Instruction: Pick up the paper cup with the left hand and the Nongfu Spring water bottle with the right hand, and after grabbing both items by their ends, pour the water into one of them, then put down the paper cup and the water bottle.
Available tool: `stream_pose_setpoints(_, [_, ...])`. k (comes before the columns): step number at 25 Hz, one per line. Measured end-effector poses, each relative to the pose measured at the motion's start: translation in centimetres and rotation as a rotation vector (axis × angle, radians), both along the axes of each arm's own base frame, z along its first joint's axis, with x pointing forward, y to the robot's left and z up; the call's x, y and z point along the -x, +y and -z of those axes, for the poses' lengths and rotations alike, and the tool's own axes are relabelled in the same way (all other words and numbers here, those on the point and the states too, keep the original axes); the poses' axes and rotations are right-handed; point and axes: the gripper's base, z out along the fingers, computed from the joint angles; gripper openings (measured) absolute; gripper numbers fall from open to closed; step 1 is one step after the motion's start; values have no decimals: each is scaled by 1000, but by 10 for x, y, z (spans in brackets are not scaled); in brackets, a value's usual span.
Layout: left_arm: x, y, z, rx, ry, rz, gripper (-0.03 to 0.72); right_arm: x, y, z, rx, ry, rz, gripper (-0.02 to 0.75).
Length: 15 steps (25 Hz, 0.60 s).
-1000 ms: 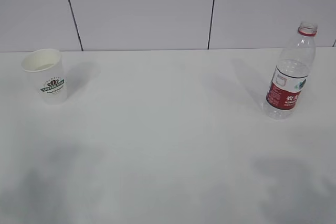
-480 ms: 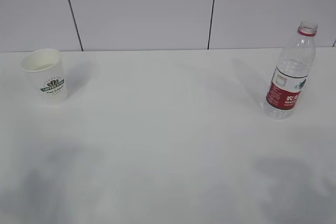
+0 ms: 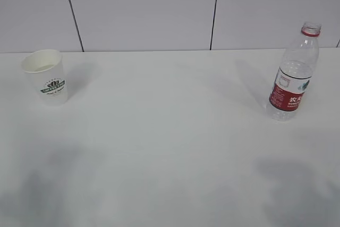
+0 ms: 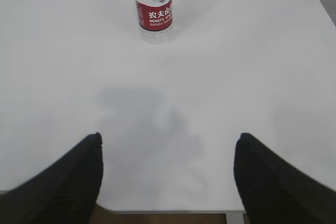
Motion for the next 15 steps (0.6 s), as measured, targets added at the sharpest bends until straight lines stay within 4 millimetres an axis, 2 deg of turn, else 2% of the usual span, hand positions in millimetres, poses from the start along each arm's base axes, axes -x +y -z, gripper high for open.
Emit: stream_pose_setpoints(15, [0,0,0,0,0,0,469,0,0,0,-2,0,-1,585])
